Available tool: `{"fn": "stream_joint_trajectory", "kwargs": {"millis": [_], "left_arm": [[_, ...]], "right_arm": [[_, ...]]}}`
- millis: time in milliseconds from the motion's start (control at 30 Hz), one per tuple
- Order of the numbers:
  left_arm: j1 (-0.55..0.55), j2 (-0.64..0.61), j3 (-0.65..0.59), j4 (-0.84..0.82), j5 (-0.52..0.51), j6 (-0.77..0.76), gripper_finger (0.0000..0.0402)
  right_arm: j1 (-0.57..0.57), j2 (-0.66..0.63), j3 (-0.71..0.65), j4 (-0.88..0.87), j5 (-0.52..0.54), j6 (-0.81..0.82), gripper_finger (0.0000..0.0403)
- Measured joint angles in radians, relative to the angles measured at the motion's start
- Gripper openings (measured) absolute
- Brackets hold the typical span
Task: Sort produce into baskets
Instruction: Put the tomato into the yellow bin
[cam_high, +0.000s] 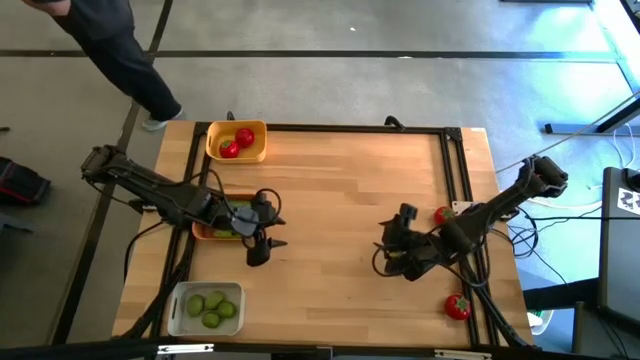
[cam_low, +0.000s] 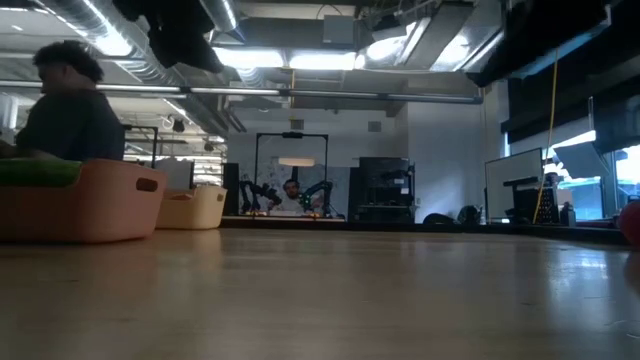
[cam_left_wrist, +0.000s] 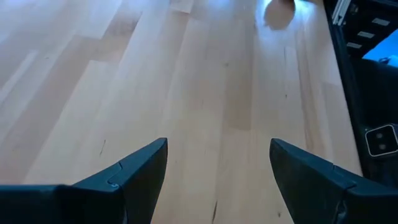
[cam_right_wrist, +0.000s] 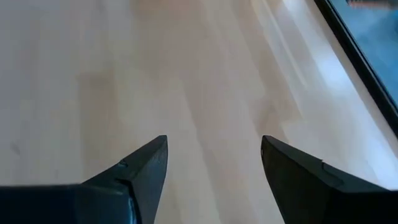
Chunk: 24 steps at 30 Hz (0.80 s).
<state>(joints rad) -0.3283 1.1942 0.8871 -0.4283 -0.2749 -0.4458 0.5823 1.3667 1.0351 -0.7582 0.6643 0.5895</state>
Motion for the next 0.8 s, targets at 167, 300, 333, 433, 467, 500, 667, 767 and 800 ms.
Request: {"fn": "stream_joint_trajectory", "kwargs": {"millis": [167,300,333,433,467,500,667,767,800], "left_arm": [[0.001,0.0,-0.022,0.02,-0.003,-0.007,0.0278],[0.001,0.0,-0.022,0.021,-0.003,-0.008,0.0278],[0.001,0.0,-0.022,0.021,-0.003,-0.008,0.0278],[0.001,0.0,-0.022,0.021,-0.003,-0.009,0.0278],[0.001,0.0,-0.022,0.021,-0.003,-0.009,0.0278],[0.001,0.0,-0.022,0.021,-0.003,-0.01,0.0278],[0.001,0.0,-0.022,0.021,-0.003,-0.011,0.0278],[0.001,0.0,-0.022,0.021,-0.017,-0.011,0.0278],[0.001,0.0,-0.022,0.021,-0.019,-0.011,0.0278]], "right_arm": [[0.0,-0.036,0.0,-0.215,0.001,0.149,0.025],[0.0,-0.047,0.0,-0.379,-0.001,0.279,0.025],[0.0,-0.048,0.0,-0.418,-0.002,0.31,0.025],[0.0,-0.048,0.0,-0.505,-0.002,0.41,0.025],[0.0,-0.048,0.0,-0.529,-0.003,0.441,0.025],[0.0,-0.048,0.0,-0.548,-0.006,0.469,0.025],[0.0,-0.048,0.0,-0.652,-0.055,0.589,0.025],[0.0,-0.048,0.0,-0.713,-0.056,0.619,0.025],[0.0,-0.048,0.0,-0.731,-0.056,0.621,0.025]]}}
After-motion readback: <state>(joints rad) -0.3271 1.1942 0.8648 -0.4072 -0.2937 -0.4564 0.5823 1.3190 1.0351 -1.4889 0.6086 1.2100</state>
